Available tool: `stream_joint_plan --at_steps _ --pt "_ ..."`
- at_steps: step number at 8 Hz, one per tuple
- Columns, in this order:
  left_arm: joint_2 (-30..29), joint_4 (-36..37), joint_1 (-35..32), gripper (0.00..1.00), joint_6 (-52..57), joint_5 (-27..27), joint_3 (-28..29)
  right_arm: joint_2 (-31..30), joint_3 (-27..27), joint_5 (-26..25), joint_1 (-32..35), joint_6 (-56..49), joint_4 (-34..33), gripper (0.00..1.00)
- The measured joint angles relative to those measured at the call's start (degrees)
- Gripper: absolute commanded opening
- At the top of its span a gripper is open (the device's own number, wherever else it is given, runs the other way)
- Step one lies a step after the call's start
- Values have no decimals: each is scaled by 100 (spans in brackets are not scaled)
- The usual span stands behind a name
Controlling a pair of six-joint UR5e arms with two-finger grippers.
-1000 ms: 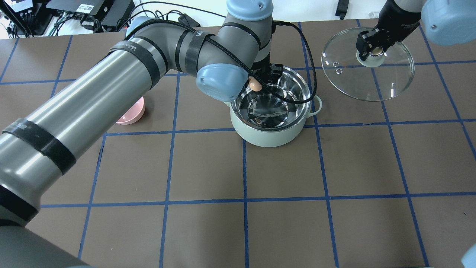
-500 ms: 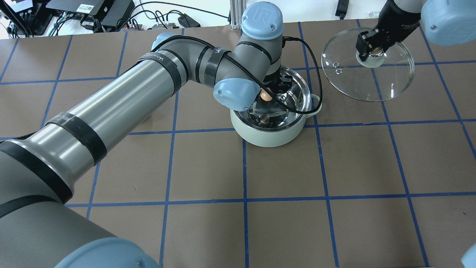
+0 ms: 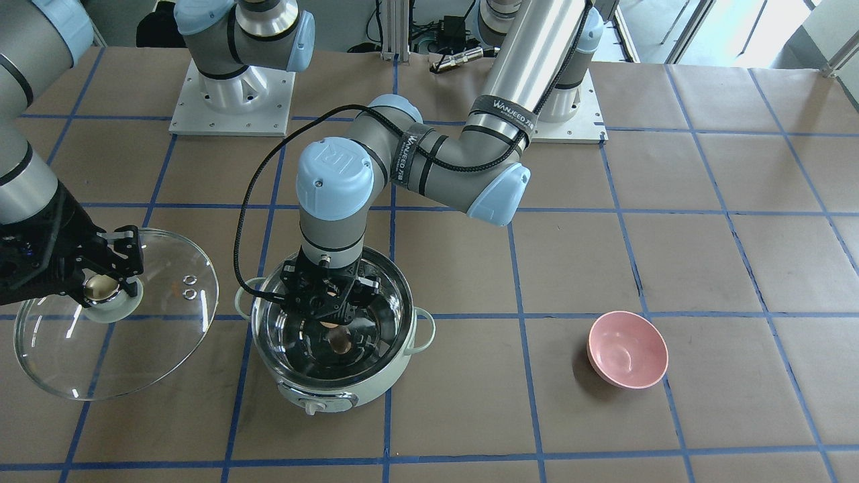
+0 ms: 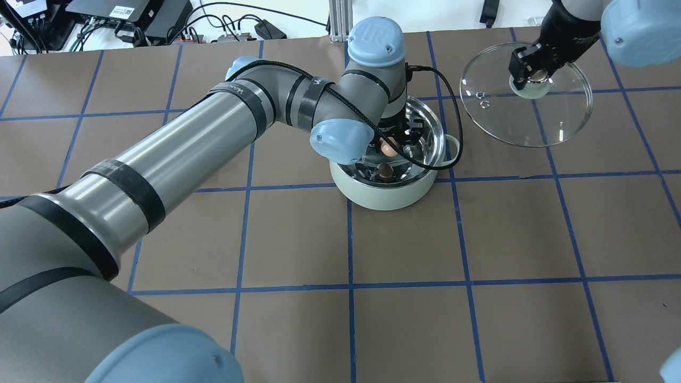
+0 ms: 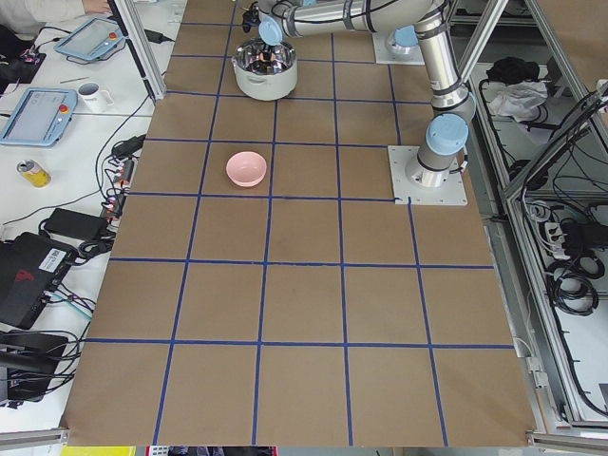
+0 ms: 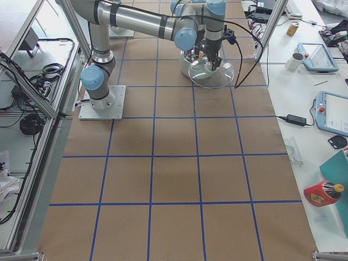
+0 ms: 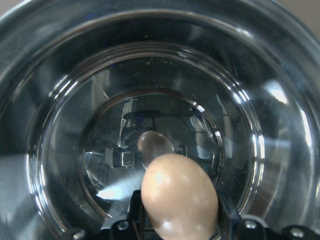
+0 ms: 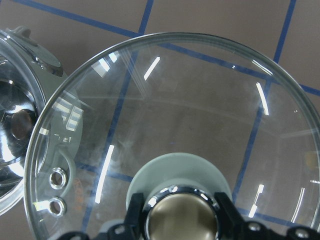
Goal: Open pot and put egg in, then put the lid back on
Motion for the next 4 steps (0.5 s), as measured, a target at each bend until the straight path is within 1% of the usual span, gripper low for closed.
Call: stream_joint_plan --at_steps 1,2,4 --pt "-39 0 0 25 -3 -38 -10 0 11 -4 0 -2 -3 0" --pt "-61 1 0 37 0 -54 -14 0 21 -7 0 -2 -2 0" --pt "-113 11 0 46 7 -57 -22 0 34 -15 0 -2 7 0"
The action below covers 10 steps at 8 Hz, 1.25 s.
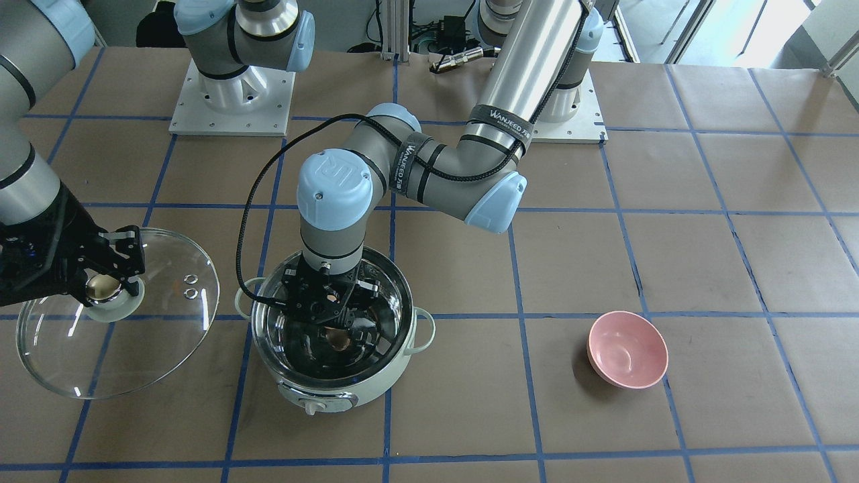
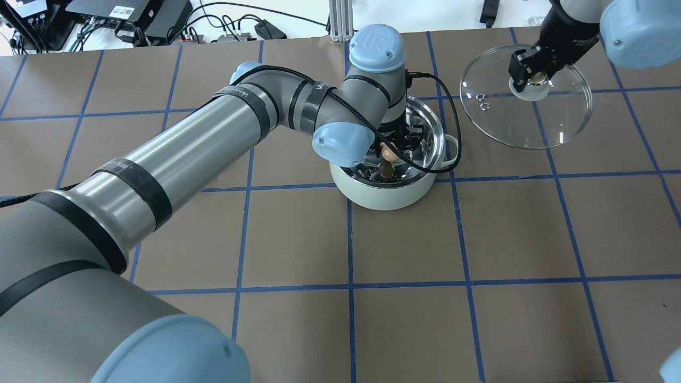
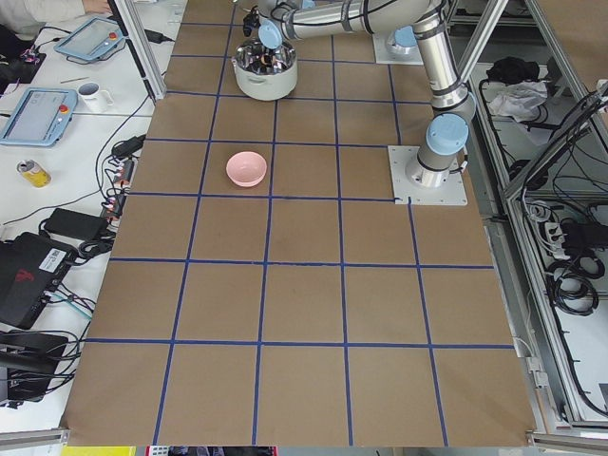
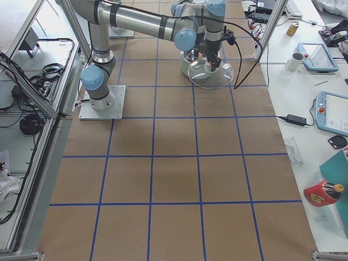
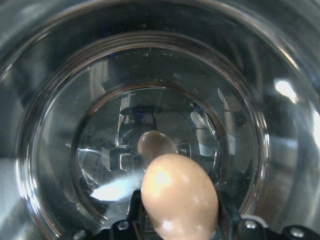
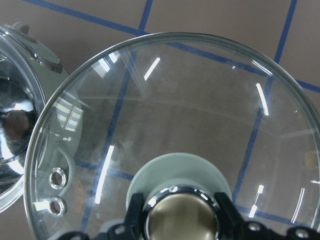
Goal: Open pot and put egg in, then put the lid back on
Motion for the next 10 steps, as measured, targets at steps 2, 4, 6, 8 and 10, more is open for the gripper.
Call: stream_joint_plan --at_steps 2,4,6,8,10 --pt "-28 8 0 54 8 3 -8 0 8 -2 0 0 3 0" --pt "-38 9 0 73 3 -3 -31 0 16 -3 0 0 6 0" --pt "-41 9 0 81 -2 -5 -67 0 20 -3 0 0 37 0" --pt "-35 -2 0 81 -6 -5 -86 0 21 -3 0 0 60 0" --pt "-17 -7 0 88 -8 2 -91 0 22 -3 0 0 74 0"
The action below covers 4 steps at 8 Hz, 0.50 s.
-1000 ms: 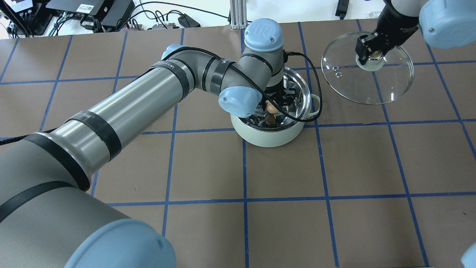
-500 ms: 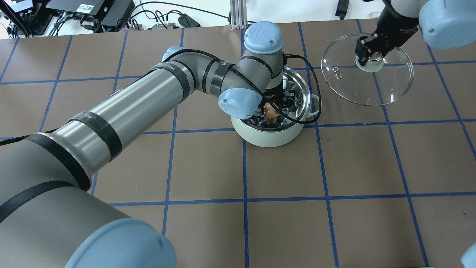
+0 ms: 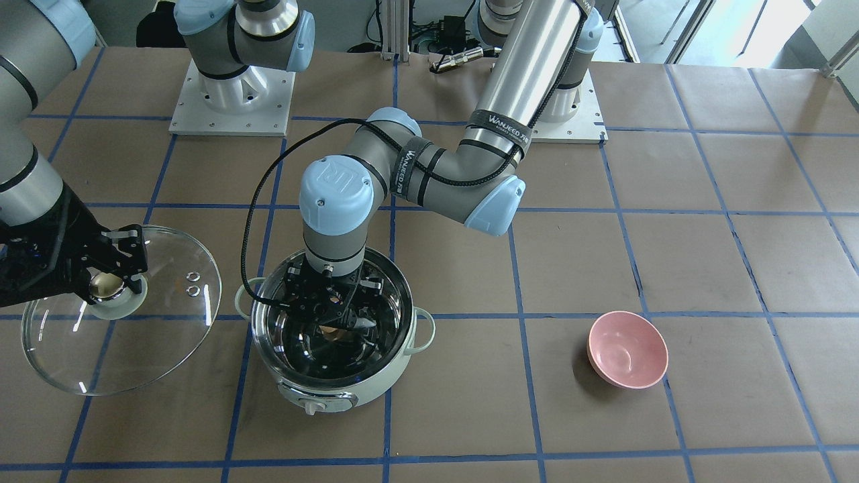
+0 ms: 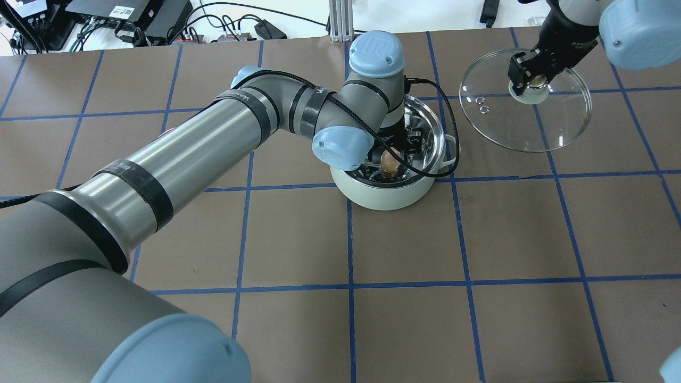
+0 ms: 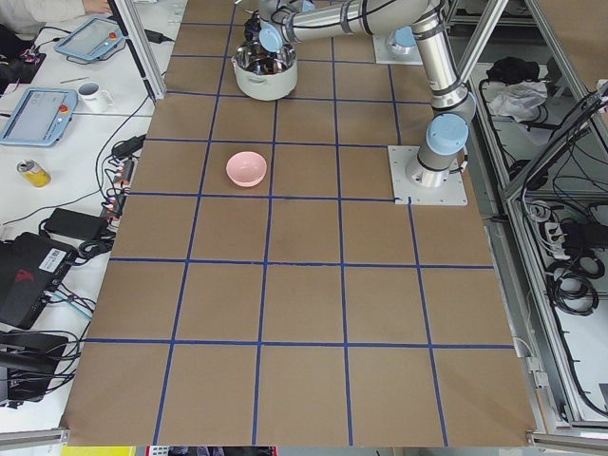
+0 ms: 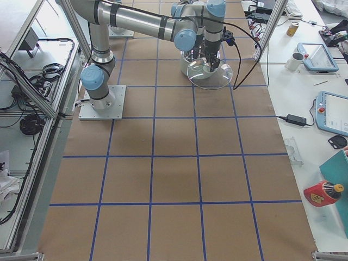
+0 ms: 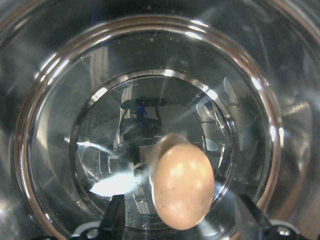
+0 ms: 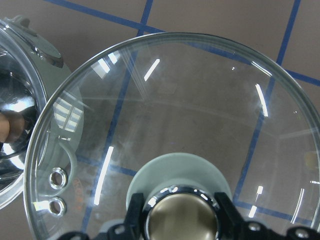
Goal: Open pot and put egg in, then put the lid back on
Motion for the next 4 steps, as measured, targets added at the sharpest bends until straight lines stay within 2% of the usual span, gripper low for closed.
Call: stream_joint_plan --at_steps 2,4 --pt "53 -2 0 97 6 33 3 0 11 4 0 0 3 0" --pt "239 -8 0 100 52 80 23 0 16 8 -7 0 -1 0"
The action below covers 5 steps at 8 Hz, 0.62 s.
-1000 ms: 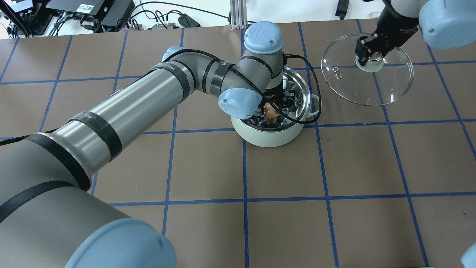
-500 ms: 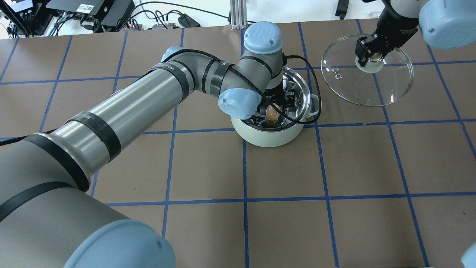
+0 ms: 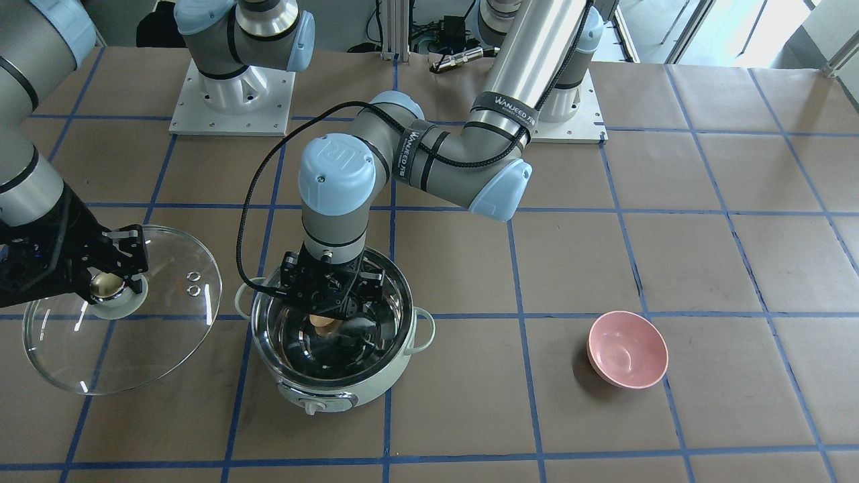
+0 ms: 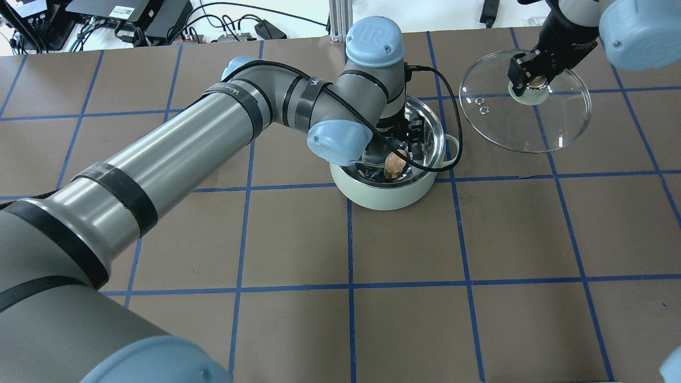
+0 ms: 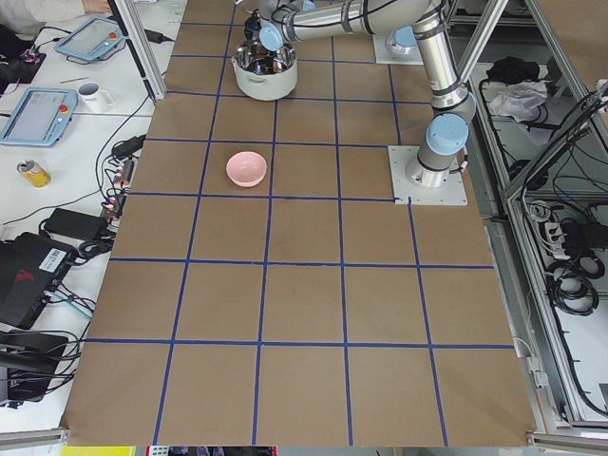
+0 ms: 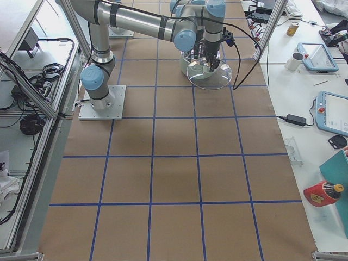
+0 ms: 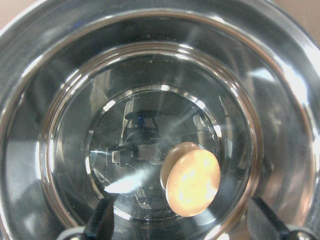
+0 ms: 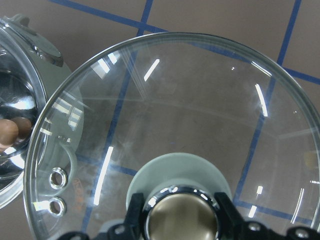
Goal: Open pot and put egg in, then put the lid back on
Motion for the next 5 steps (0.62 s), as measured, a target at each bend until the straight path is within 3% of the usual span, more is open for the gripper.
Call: stream_joint_plan --at_steps 5 --pt "890 -402 374 100 453 227 51 -50 15 18 64 117 90 0"
